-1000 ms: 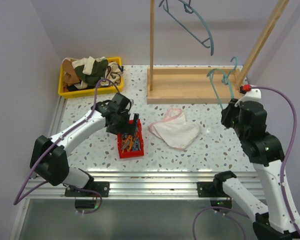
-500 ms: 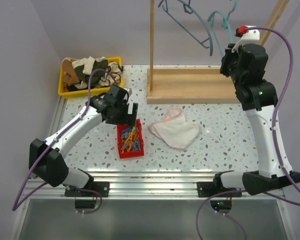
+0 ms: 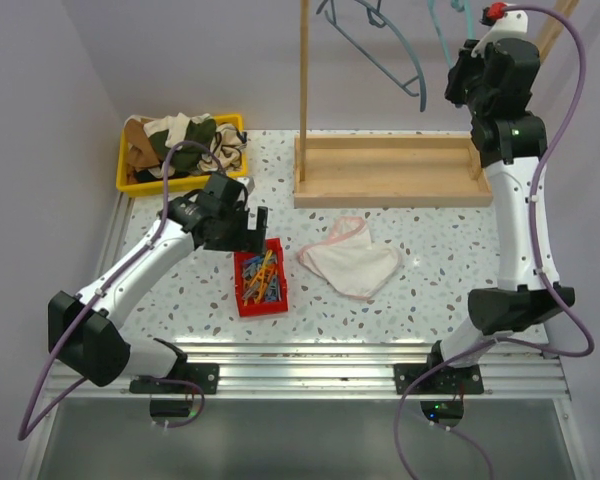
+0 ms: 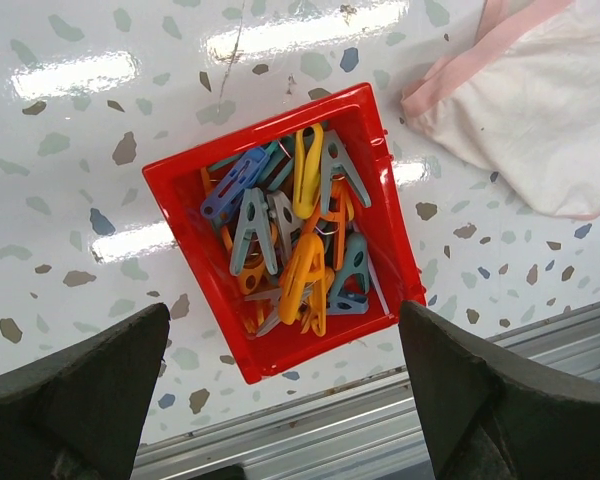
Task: Remove the underwear clipped to the hanger
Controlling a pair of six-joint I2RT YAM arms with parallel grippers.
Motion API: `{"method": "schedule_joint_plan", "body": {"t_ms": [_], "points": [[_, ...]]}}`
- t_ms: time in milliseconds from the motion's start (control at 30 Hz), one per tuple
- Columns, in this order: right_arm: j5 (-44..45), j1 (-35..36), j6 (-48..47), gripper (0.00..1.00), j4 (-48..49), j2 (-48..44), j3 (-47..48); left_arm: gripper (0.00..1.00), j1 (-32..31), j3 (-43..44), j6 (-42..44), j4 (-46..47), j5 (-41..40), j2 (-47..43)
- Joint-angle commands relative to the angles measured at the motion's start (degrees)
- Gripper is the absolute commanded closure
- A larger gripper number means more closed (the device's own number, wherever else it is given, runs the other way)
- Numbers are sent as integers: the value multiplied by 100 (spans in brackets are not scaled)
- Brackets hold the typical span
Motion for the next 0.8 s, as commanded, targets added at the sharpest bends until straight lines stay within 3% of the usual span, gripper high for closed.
{"method": "schedule_joint_plan", "body": {"t_ms": [0, 233, 367, 400, 467, 500, 533, 633, 767], "points": [[-252, -23, 208, 100, -137, 221, 519, 0, 81, 13, 26, 74, 17, -138], [11, -23, 489, 100, -673, 467, 660, 0, 90, 145, 43, 152, 122, -129], [223, -31, 612, 100, -1330, 819, 1248, 0, 90, 372, 227, 407, 482, -33], [292, -32, 699, 71, -1393, 810, 1319, 0, 90, 426, 402, 529, 805, -15], [354, -32, 788, 47, -1464, 662, 1197, 0, 90, 653, 552, 907, 1141, 81], [363, -32, 814, 12, -1438, 426, 918, 0, 90, 742, 631, 1039, 1464, 134], [424, -23, 806, 2, -1395, 258, 724, 0, 81, 821, 719, 1275, 1581, 204], [494, -32, 744, 1, -1359, -329, 29, 0, -59, 1277, 894, 1610, 2125, 738], [1152, -32, 1033, 1, -1412, -1332, -1269, 0, -866, 1972, 1290, 1559, 1934, 1635]]}}
